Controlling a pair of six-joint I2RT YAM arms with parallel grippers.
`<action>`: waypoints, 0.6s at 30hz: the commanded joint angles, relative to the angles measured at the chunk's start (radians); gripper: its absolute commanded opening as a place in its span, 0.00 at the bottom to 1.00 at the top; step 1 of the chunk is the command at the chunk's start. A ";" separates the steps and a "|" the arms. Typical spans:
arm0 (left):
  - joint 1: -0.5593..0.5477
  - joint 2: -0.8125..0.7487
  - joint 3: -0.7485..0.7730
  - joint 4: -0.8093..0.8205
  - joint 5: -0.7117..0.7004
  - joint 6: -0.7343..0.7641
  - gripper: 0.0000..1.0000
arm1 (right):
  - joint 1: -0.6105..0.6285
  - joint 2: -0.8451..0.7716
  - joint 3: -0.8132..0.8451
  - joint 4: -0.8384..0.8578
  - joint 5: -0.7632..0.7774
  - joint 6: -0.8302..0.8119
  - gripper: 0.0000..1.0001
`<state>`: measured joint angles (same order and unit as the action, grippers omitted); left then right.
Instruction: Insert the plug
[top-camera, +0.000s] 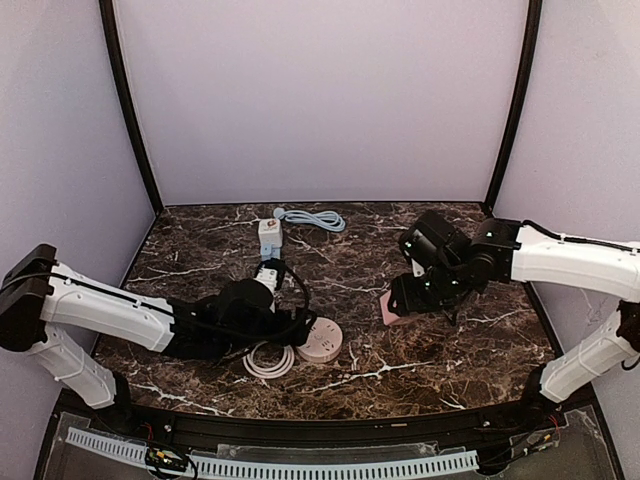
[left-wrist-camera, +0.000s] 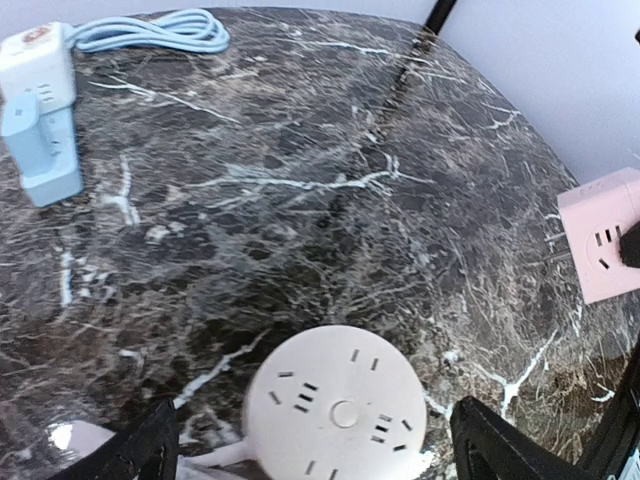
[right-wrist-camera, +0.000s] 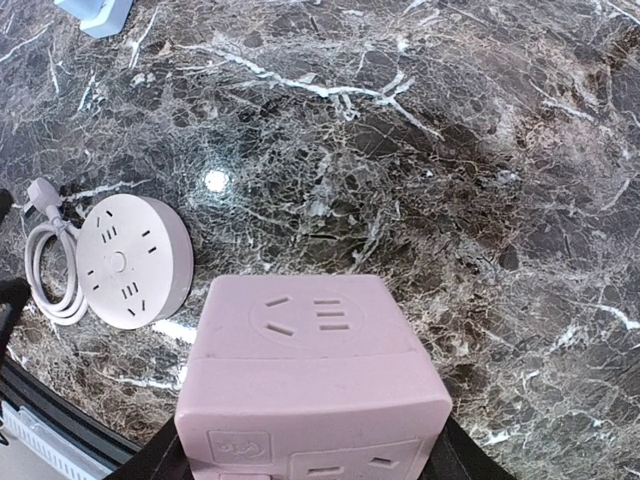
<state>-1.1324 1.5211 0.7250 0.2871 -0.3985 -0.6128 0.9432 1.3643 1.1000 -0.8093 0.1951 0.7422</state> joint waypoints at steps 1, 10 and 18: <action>0.046 -0.099 -0.110 -0.121 -0.082 -0.011 0.95 | -0.006 0.022 0.038 0.007 0.007 -0.010 0.23; 0.123 -0.131 -0.262 -0.012 0.160 -0.030 0.88 | -0.006 0.024 0.030 0.031 -0.028 -0.005 0.23; 0.124 -0.164 -0.332 -0.015 0.205 -0.064 0.72 | -0.006 0.009 0.009 0.045 -0.050 -0.004 0.23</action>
<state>-1.0122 1.3830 0.4274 0.2661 -0.2386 -0.6594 0.9432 1.3956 1.1091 -0.8013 0.1539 0.7376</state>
